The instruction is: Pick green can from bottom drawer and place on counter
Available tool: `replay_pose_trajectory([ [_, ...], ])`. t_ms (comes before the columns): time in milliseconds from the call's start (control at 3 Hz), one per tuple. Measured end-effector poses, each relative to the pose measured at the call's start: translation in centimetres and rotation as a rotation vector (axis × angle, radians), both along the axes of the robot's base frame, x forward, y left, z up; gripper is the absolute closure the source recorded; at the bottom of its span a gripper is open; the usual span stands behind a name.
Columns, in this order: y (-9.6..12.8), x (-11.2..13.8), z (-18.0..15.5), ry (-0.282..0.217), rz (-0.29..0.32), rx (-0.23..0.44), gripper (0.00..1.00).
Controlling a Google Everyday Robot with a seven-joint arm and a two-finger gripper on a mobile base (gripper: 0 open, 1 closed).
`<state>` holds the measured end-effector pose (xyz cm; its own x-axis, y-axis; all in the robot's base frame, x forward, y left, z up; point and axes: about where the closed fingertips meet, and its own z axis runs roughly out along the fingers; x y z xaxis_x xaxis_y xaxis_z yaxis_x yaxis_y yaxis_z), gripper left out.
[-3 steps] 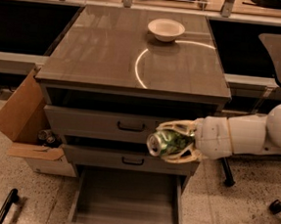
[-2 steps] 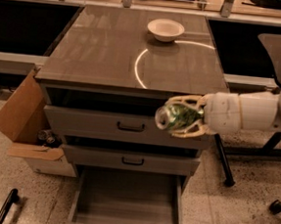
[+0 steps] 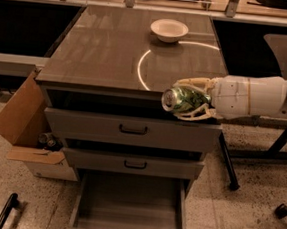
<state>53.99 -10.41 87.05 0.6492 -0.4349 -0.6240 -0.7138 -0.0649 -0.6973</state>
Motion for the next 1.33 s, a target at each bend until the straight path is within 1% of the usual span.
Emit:
replay_pose_trajectory([
  [333, -0.2, 1.3, 2.4, -0.001, -0.006, 0.022, 1.0],
  [667, -0.5, 3.8, 5.0, 0.018, -0.034, 0.016, 1.0],
  [1000, -0.1, 7.0, 6.1, 0.057, -0.073, -0.013, 1.0],
  [1333, 0.7, 11.1, 5.6, 0.135, -0.128, -0.073, 1.0],
])
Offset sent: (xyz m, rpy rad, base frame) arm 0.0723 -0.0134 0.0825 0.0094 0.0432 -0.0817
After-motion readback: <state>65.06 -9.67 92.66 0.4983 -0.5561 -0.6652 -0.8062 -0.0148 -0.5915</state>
